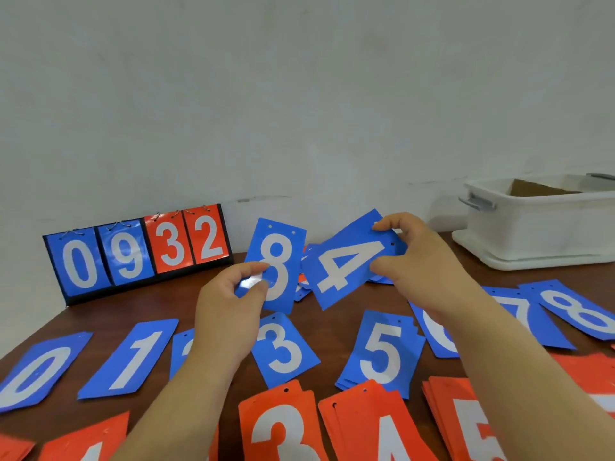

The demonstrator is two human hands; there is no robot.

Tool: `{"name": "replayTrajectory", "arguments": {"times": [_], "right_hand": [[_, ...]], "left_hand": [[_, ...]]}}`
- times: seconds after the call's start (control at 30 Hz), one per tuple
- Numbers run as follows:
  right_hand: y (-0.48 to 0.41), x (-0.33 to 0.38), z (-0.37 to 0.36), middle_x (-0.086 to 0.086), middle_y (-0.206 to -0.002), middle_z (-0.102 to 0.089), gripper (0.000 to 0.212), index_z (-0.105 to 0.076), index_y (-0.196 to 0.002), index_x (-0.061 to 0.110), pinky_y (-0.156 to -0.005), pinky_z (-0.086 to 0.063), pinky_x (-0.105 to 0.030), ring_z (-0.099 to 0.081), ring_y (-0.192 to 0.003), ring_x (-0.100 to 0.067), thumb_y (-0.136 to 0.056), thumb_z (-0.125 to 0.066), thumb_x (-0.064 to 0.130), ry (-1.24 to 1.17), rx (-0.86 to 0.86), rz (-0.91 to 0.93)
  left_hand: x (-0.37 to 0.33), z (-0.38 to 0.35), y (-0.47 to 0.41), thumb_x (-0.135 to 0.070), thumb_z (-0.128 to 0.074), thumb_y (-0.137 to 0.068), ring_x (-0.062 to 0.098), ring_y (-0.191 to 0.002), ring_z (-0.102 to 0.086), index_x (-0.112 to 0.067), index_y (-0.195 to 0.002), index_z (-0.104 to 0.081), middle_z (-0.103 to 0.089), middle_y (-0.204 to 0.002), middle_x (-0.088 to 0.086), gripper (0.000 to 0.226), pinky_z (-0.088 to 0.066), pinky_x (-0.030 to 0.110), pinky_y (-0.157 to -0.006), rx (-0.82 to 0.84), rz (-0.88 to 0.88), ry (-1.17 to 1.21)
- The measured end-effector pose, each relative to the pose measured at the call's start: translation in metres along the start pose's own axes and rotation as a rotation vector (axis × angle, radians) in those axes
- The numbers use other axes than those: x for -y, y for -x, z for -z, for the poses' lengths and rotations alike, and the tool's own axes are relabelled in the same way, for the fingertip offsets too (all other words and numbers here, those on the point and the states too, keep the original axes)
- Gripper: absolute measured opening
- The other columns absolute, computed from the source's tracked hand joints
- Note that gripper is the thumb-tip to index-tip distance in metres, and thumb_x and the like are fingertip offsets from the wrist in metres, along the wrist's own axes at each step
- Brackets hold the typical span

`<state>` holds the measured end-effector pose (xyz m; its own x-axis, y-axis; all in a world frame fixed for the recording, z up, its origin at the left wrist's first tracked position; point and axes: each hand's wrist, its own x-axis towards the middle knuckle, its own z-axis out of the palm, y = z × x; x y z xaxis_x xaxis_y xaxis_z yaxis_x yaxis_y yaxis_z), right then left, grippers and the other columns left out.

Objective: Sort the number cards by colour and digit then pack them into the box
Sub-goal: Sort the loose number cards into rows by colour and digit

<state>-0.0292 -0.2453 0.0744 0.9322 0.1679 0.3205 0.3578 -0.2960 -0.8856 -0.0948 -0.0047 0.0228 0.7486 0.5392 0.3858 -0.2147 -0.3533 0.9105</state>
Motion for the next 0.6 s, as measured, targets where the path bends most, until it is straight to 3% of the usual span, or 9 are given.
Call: {"name": "replayTrajectory", "arguments": {"times": [0.07, 0.13, 0.2, 0.27, 0.4, 0.53, 0.6], "right_hand": [[0.000, -0.002, 0.004, 0.001, -0.098, -0.072, 0.047, -0.058, -0.106, 0.039, -0.048, -0.043, -0.026, -0.051, -0.049, -0.011, -0.079, -0.067, 0.002, -0.020, -0.044, 0.002], [-0.001, -0.001, 0.007, 0.009, -0.099, -0.069, 0.046, -0.059, -0.110, 0.038, -0.045, -0.042, -0.020, -0.049, -0.045, -0.004, -0.081, -0.069, 0.004, -0.016, -0.077, 0.017], [-0.001, 0.001, 0.008, 0.014, -0.100, -0.063, 0.044, -0.057, -0.112, 0.035, -0.043, -0.041, -0.017, -0.048, -0.043, -0.003, -0.083, -0.066, 0.003, 0.004, -0.082, 0.031], [-0.002, 0.003, 0.009, 0.007, -0.096, -0.060, 0.038, -0.053, -0.110, 0.030, -0.042, -0.039, -0.018, -0.044, -0.040, -0.004, -0.085, -0.061, 0.003, 0.057, -0.056, 0.032], [-0.005, 0.005, 0.007, -0.001, -0.082, -0.054, 0.026, -0.052, -0.105, 0.023, -0.040, -0.036, -0.016, -0.045, -0.037, -0.001, -0.088, -0.055, 0.005, 0.180, 0.062, -0.004], [-0.009, 0.000, -0.002, 0.004, -0.101, -0.062, 0.028, -0.058, -0.102, 0.028, -0.052, -0.040, -0.022, -0.055, -0.060, -0.013, -0.084, -0.058, 0.006, 0.278, 0.121, -0.016], [-0.014, -0.003, -0.006, 0.001, -0.098, -0.062, 0.030, -0.061, -0.106, 0.026, -0.052, -0.039, -0.021, -0.055, -0.062, -0.013, -0.084, -0.058, 0.005, 0.344, 0.158, -0.048]], "left_hand": [[-0.001, -0.001, 0.003, -0.010, -0.066, -0.094, 0.004, -0.103, -0.066, -0.039, -0.106, -0.073, -0.069, -0.116, -0.018, 0.032, -0.062, 0.033, -0.078, 0.000, -0.011, -0.003], [-0.001, -0.001, 0.005, -0.009, -0.064, -0.095, -0.006, -0.096, -0.064, -0.037, -0.110, -0.072, -0.067, -0.121, -0.015, 0.033, -0.056, 0.015, -0.060, 0.009, -0.010, -0.019], [-0.003, -0.002, 0.006, -0.008, -0.062, -0.096, -0.008, -0.093, -0.062, -0.034, -0.112, -0.071, -0.065, -0.123, -0.012, 0.032, -0.050, 0.008, -0.052, 0.012, -0.003, -0.019], [-0.004, -0.002, 0.006, -0.008, -0.061, -0.097, -0.006, -0.092, -0.063, -0.034, -0.112, -0.071, -0.065, -0.124, -0.011, 0.032, -0.051, 0.011, -0.051, 0.010, 0.000, -0.007], [-0.003, -0.002, 0.009, -0.007, -0.059, -0.098, -0.017, -0.067, -0.061, -0.032, -0.115, -0.070, -0.064, -0.123, -0.010, 0.032, -0.060, 0.035, -0.061, 0.000, 0.036, 0.015], [0.000, -0.002, 0.007, -0.005, -0.059, -0.097, -0.020, -0.056, -0.055, -0.030, -0.115, -0.070, -0.063, -0.124, -0.008, 0.033, -0.049, 0.012, -0.049, -0.008, 0.059, 0.055], [0.003, -0.002, 0.006, -0.004, -0.058, -0.097, -0.020, -0.055, -0.054, -0.030, -0.115, -0.070, -0.063, -0.122, -0.008, 0.034, -0.047, 0.010, -0.046, -0.006, 0.069, 0.048]]}}
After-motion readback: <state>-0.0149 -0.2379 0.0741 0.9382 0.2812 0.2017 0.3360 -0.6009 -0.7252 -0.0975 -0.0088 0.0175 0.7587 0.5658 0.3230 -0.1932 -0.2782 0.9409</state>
